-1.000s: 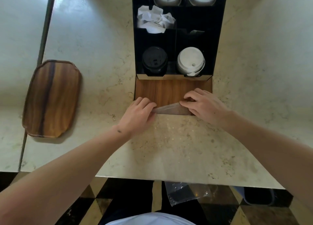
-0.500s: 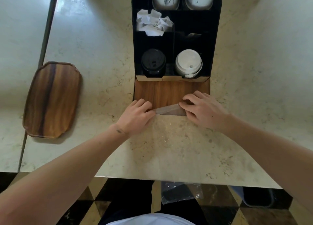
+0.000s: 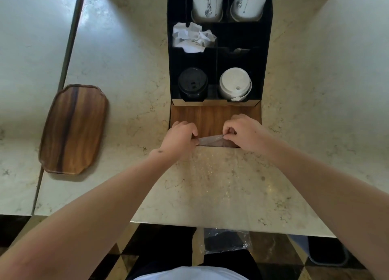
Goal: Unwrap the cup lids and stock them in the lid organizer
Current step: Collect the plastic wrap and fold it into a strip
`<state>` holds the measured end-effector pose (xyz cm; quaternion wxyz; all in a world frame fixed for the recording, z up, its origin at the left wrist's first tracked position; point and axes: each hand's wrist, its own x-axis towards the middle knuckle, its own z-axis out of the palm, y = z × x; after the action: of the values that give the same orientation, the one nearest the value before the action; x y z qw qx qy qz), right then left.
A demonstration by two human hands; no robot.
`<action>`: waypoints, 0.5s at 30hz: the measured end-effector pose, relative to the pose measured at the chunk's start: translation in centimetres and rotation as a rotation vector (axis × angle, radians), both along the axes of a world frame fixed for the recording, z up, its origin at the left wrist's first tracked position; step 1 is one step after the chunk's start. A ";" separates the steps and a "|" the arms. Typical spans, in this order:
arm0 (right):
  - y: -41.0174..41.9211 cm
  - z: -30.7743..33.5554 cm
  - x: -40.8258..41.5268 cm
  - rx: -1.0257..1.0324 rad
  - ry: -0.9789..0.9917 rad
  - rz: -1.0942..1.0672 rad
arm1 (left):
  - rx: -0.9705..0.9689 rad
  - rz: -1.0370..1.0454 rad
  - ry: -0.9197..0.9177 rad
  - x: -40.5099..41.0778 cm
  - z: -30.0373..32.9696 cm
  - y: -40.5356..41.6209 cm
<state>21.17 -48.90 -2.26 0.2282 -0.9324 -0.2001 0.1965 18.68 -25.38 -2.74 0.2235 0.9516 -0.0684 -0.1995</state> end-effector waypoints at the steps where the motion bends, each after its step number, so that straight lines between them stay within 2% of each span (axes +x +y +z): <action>1: -0.1 0.1 -0.1 -0.002 0.000 0.013 | 0.001 -0.014 0.014 0.0 0.0 0.1; 5: -0.5 0.1 -0.6 -0.009 -0.053 0.067 | -0.005 -0.112 -0.020 -0.2 0.1 0.5; 15: -1.7 -1.2 -2.7 0.025 -0.379 0.276 | -0.062 -0.341 -0.324 -1.9 -0.3 2.0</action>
<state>18.43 -50.56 -3.47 0.1689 -0.9134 -0.3676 0.0447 16.81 -23.39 -3.00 0.2017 0.9385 -0.2694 -0.0770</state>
